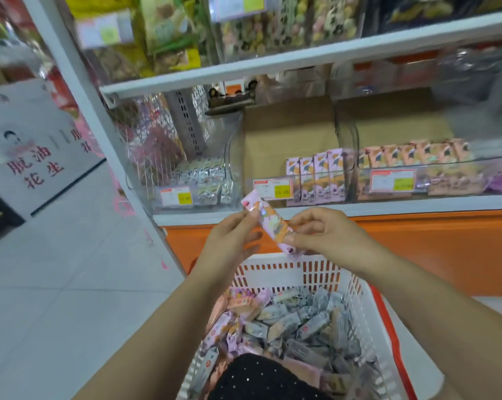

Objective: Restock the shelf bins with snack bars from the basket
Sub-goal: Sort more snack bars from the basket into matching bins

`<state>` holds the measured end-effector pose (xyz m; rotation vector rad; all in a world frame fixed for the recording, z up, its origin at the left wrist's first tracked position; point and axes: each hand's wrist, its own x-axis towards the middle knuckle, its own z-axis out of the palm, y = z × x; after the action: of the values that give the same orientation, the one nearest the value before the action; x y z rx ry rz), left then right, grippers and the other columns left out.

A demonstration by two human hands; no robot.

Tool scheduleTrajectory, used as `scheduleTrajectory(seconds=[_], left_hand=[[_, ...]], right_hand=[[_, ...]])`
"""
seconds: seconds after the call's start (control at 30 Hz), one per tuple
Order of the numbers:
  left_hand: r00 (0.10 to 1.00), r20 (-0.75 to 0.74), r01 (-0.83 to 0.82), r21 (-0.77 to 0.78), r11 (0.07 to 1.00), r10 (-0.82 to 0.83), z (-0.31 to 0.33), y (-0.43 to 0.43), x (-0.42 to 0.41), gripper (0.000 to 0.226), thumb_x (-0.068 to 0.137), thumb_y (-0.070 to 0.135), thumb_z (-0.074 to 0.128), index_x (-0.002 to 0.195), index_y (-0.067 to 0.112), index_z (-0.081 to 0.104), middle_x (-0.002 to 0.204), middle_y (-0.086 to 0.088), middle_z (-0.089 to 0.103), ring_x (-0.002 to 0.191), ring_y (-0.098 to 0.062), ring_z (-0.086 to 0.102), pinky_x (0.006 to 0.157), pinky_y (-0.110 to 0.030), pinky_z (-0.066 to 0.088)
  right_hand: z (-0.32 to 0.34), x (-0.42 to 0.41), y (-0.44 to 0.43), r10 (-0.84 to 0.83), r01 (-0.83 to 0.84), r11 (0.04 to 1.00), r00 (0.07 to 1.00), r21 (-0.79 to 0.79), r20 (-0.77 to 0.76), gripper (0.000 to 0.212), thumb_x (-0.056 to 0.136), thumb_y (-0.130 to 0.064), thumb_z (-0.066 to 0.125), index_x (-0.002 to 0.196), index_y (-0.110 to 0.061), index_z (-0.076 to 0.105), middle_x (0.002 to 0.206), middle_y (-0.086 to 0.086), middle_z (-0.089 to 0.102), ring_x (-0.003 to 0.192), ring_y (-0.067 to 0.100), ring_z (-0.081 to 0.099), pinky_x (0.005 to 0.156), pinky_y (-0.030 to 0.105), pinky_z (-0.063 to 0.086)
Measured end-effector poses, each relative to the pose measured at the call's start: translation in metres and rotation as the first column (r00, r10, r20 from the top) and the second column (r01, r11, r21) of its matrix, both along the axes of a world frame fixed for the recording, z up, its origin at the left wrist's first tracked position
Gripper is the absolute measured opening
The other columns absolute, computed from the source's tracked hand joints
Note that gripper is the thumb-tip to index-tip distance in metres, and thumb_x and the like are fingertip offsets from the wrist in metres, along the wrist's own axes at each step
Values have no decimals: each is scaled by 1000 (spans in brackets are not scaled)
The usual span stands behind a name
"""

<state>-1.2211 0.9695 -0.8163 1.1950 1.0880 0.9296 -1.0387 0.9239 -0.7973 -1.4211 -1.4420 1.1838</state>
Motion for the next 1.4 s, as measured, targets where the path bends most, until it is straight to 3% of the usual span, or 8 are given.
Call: scheduleTrajectory(seconds=[0.27, 0.37, 0.53, 0.63, 0.8, 1.2, 1.3, 1.4], left_hand=[[997, -41, -50, 210, 976, 60, 26, 11, 43, 25, 94, 23, 58, 115, 12, 64, 105, -7, 71, 93, -20, 69, 80, -32, 55], [978, -132, -106, 361, 926, 163, 49, 41, 53, 11, 93, 20, 58, 101, 22, 67, 90, 9, 71, 83, -6, 66, 75, -24, 50], [914, -281, -109, 526, 843, 293, 79, 99, 72, 16, 94, 16, 57, 108, 22, 61, 94, 12, 67, 79, 4, 63, 76, -18, 49], [814, -502, -33, 462, 886, 292, 69, 135, 80, 31, 92, 16, 60, 123, 12, 59, 107, 1, 69, 87, -12, 65, 81, -26, 50], [634, -765, 54, 193, 980, 116, 50, 164, 89, 64, 87, 21, 68, 142, 10, 37, 115, -17, 65, 85, -26, 64, 75, -29, 49], [50, -998, 353, -25, 935, -46, 51, 170, 95, 34, 96, 30, 51, 115, 6, 65, 104, -8, 62, 86, -21, 54, 56, -22, 37], [132, -990, 345, 6, 939, -42, 50, 171, 93, 21, 95, 26, 53, 102, 10, 65, 96, -6, 58, 82, -21, 52, 64, -25, 45], [397, -918, 280, 113, 953, -8, 50, 161, 86, 15, 94, 19, 52, 80, 22, 57, 86, -3, 57, 73, -20, 55, 68, -28, 50]], right_hand=[[1, 5, 14, -153, 172, 969, 981, 175, -116, 10, 87, -23, 66, 92, -32, 64, 92, -20, 64, 88, -3, 62, 76, 8, 45], [-9, 19, 27, -303, 277, 912, 952, 302, 44, 24, 92, -19, 61, 114, -26, 64, 112, -21, 55, 107, -1, 47, 86, 2, 32], [-36, 37, 58, -585, 341, 777, 701, 529, 407, 49, 86, -17, 65, 133, -20, 53, 151, 5, 35, 141, 25, 24, 116, 42, 16], [-45, 35, 66, -580, 276, 790, 627, 548, 520, 57, 83, -20, 67, 137, -21, 49, 154, 5, 29, 146, 26, 14, 116, 46, 1], [-55, 34, 77, -624, 282, 762, 563, 583, 542, 61, 65, -18, 81, 123, -17, 63, 140, 12, 50, 136, 34, 38, 111, 61, 22], [-56, 34, 77, -644, 270, 738, 555, 618, 527, 60, 65, -17, 81, 123, -21, 63, 139, 10, 51, 135, 33, 38, 111, 59, 21], [-55, 34, 77, -642, 263, 741, 551, 618, 534, 60, 66, -18, 81, 123, -22, 62, 139, 10, 51, 136, 32, 38, 111, 59, 21], [-58, 35, 75, -648, 254, 729, 554, 635, 522, 58, 69, -16, 78, 124, -23, 61, 140, 8, 49, 137, 30, 36, 114, 57, 17]])
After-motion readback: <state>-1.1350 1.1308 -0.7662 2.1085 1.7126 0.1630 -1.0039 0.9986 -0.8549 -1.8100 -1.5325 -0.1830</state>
